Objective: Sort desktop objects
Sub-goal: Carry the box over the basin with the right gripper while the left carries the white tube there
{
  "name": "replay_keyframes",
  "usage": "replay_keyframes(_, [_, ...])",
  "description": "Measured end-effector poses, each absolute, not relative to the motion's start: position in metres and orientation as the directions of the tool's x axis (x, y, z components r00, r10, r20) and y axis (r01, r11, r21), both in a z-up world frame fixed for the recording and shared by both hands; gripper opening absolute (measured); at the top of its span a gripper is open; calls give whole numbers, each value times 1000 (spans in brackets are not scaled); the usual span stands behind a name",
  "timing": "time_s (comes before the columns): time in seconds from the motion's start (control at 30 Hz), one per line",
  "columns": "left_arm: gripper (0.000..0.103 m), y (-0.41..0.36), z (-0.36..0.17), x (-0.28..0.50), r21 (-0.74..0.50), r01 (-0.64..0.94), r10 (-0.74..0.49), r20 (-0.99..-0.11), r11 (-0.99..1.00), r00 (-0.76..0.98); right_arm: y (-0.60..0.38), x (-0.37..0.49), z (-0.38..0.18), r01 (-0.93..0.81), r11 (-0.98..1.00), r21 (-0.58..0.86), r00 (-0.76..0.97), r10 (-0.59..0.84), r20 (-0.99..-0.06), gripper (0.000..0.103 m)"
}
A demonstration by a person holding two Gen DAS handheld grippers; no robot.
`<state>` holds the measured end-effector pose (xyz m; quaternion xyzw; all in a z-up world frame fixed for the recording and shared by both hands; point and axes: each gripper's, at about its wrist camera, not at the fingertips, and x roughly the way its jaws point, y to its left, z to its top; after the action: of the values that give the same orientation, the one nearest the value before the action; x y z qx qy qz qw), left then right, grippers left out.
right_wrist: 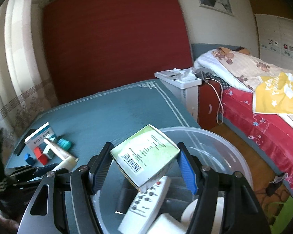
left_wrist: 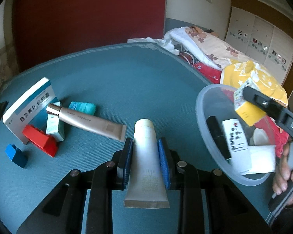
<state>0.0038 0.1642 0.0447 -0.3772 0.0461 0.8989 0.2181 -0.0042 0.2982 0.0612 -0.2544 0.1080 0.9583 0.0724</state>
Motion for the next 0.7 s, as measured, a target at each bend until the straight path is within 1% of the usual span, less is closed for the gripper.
replay_keyframes(0.33, [29, 184, 62, 16, -96, -462, 396, -683, -881, -613, 317, -5, 59, -254, -950, 180, -844, 127, -522, 70])
replay_keyframes(0.7, [29, 219, 74, 21, -101, -528, 450, -671, -843, -590, 324, 1, 71, -272, -941, 201, -854, 140, -502, 70])
